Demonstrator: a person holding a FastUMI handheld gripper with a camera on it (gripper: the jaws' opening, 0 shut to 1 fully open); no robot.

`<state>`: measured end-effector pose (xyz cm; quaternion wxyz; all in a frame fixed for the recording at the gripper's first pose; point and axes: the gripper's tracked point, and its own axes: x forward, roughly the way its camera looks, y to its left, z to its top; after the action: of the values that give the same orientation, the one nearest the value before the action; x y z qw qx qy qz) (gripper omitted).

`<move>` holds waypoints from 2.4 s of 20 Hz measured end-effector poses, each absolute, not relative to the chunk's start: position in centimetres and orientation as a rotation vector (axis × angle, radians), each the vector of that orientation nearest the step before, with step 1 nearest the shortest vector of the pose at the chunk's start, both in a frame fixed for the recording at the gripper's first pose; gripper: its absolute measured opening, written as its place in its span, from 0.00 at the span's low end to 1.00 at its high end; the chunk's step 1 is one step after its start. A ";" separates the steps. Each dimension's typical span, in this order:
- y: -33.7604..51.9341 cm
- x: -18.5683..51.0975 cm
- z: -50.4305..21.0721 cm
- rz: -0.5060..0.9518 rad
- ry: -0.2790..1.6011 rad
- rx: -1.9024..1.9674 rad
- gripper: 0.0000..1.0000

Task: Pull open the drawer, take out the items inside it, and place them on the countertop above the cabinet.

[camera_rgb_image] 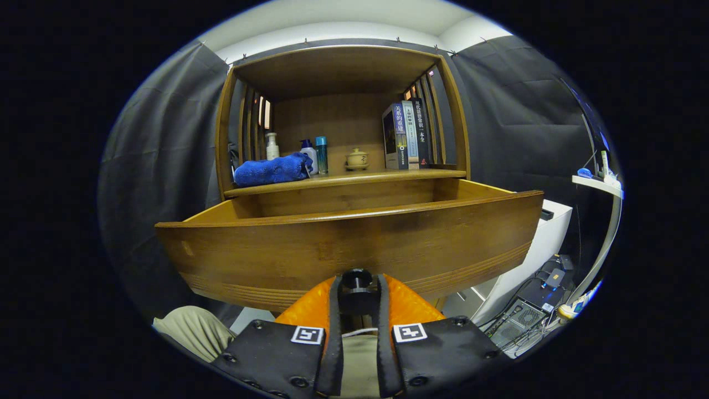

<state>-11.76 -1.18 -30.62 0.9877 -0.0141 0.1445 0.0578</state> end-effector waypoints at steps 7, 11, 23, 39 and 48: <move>-1.4 -12.8 -30.5 0.106 0.286 -0.009 0.32; -1.4 -12.7 -30.6 0.102 0.309 -0.030 0.37; 1.6 -12.2 -24.8 0.154 0.286 -0.051 0.99; 2.3 -1.4 -17.7 0.141 0.341 -0.009 0.99; 3.3 4.6 -20.9 0.147 0.586 -0.054 0.99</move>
<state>4.65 3.32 -20.87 0.9543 -0.0267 0.2885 0.0725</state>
